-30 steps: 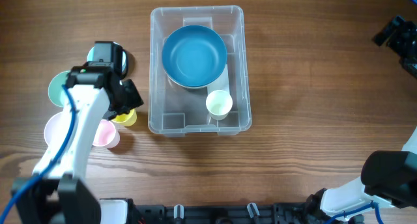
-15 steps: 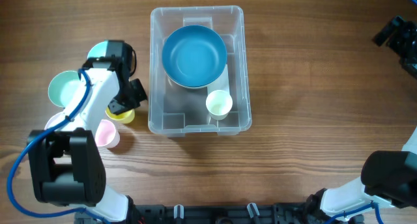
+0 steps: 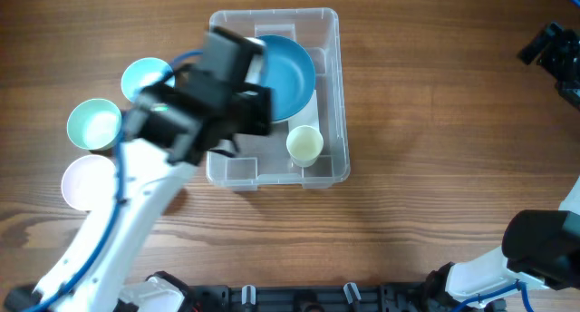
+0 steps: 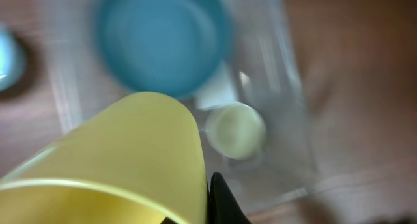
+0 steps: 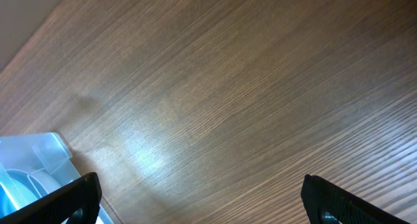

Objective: Pack container
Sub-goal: 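Grasp the yellow cup with the left gripper, then drop the yellow cup into the cream cup in the bin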

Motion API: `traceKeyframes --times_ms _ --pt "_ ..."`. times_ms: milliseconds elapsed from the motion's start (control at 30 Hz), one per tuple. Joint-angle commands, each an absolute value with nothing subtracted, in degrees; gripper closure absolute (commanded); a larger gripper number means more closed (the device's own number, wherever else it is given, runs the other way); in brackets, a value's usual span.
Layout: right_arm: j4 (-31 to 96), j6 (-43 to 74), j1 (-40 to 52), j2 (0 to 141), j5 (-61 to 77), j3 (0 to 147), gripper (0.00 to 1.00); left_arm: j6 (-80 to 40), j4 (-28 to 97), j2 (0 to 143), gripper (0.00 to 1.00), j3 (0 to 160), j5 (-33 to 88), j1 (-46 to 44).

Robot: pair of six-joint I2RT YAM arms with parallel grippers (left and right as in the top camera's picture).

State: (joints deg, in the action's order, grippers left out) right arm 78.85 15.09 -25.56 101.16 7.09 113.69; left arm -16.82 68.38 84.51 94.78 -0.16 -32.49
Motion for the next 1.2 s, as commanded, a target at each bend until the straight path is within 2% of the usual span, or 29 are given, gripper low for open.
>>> traceKeyframes --times_ms 0,333,400,433,467,533,567,600,733,800,900,1000,1100,1167 --pt "78.89 14.98 -25.58 101.69 7.60 113.51 0.00 -10.90 65.45 91.11 0.96 94.78 0.60 -40.71" --pt "78.87 14.98 -25.58 101.69 7.57 113.51 0.00 -10.90 63.42 107.87 0.96 94.78 2.59 -42.92" --pt "78.87 14.96 -25.58 101.69 7.57 113.51 0.01 -10.90 63.40 108.47 0.94 94.78 2.57 -42.92" --pt "78.87 14.98 -25.58 101.69 7.57 113.51 0.01 -10.87 63.37 108.44 0.65 94.78 2.55 -42.92" --pt "78.87 14.98 -25.58 101.69 7.57 113.51 0.00 -10.87 63.37 108.44 0.49 94.78 2.52 -42.92" --pt "78.89 14.98 -25.58 101.69 7.60 113.51 0.01 -10.85 63.44 108.42 0.24 94.80 1.93 -42.85" --pt "78.89 14.96 -25.58 101.69 7.60 113.51 0.00 -10.85 63.51 108.20 0.09 94.85 1.28 -42.85" --pt "78.89 14.98 -25.58 101.69 7.60 113.51 0.00 -10.92 64.10 107.59 0.00 95.24 -0.49 -42.85" --pt "78.89 14.98 -25.58 101.69 7.57 113.51 0.00 -15.40 69.25 103.09 0.00 98.94 -6.61 -41.28" --pt "78.89 14.98 -25.58 101.69 7.57 113.51 0.01 -22.63 75.40 95.53 0.00 100.27 -11.97 -35.57" --pt "78.89 14.98 -25.58 101.69 7.60 113.51 0.00 -27.46 79.37 88.62 0.00 100.25 -12.29 -27.53" --pt "78.89 14.98 -25.58 101.69 7.60 113.51 0.01 -34.17 84.44 82.06 0.00 99.74 -12.36 -15.77" --pt "78.91 15.03 -25.58 101.69 7.64 113.51 0.01 -35.44 84.47 77.93 0.00 93.82 -12.25 -5.56" --pt "78.91 15.00 -25.58 101.69 8.05 113.51 0.01 -35.40 82.87 77.56 0.00 87.94 -11.35 -2.66"
